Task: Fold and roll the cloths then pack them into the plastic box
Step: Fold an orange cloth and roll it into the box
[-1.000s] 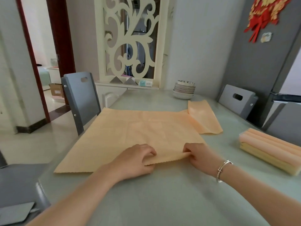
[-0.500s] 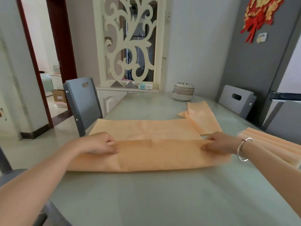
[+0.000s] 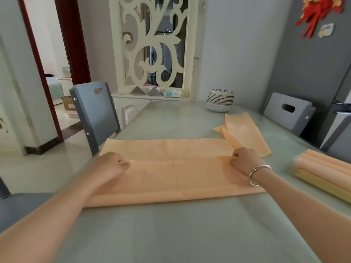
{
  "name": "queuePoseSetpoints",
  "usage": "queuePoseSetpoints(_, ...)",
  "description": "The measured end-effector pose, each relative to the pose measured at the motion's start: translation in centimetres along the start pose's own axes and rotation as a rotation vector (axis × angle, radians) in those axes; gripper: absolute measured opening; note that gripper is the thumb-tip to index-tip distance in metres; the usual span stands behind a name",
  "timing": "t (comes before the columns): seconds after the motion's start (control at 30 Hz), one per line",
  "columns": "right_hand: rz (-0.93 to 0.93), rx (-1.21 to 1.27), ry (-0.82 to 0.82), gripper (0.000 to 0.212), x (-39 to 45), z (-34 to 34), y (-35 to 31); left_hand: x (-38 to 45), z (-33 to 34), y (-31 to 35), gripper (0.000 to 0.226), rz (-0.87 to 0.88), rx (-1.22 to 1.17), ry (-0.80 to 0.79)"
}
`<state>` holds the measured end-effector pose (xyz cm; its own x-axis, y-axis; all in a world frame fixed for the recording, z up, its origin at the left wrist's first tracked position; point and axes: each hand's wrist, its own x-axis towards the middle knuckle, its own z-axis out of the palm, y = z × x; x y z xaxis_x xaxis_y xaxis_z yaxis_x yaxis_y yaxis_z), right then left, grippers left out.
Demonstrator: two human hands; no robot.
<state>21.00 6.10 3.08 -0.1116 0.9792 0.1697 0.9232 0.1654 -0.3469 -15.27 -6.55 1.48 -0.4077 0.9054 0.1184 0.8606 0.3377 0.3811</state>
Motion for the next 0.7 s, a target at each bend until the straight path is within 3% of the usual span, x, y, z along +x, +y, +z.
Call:
queuePoseSetpoints(0.13, -0.025, 0.027, 0.04, 0.015, 1.6, 1.7, -0.6, 0.4, 0.9, -0.9, 0.046, -0.017, 0.033, 0.104)
queuePoseSetpoints(0.27, 0.003, 0.075, 0.071, 0.009, 2.7, 2.8, -0.3, -0.1, 0.7, -0.2, 0.035, -0.059, 0.068, 0.109)
queuePoseSetpoints(0.33, 0.022, 0.1, 0.063, 0.008, 2.9, 3.1, -0.1, -0.7, 0.4, 0.4, 0.022, -0.049, 0.218, 0.155)
queuePoseSetpoints(0.4, 0.019, 0.085, 0.064, 0.008, 3.0, 3.2, 0.0, -1.3, 0.7, 1.0, 0.024, 0.019, 0.404, 0.243)
queuePoseSetpoints(0.5, 0.016, 0.055, 0.06, 0.01, 3.1, 3.1, 0.1, -2.0, 1.4, 2.7, 0.038, 0.2, 0.362, 0.327)
queuePoseSetpoints(0.6, 0.024, 0.028, 0.043, 0.014, 3.0, 2.8, 0.3, -2.4, 2.5, 5.0, 0.041, 0.284, 0.188, 0.157)
queuePoseSetpoints(0.7, 0.041, 0.019, 0.015, 0.013, 2.9, 2.2, 0.4, -3.0, 3.6, 6.5, 0.052, 0.21, 0.079, -0.082)
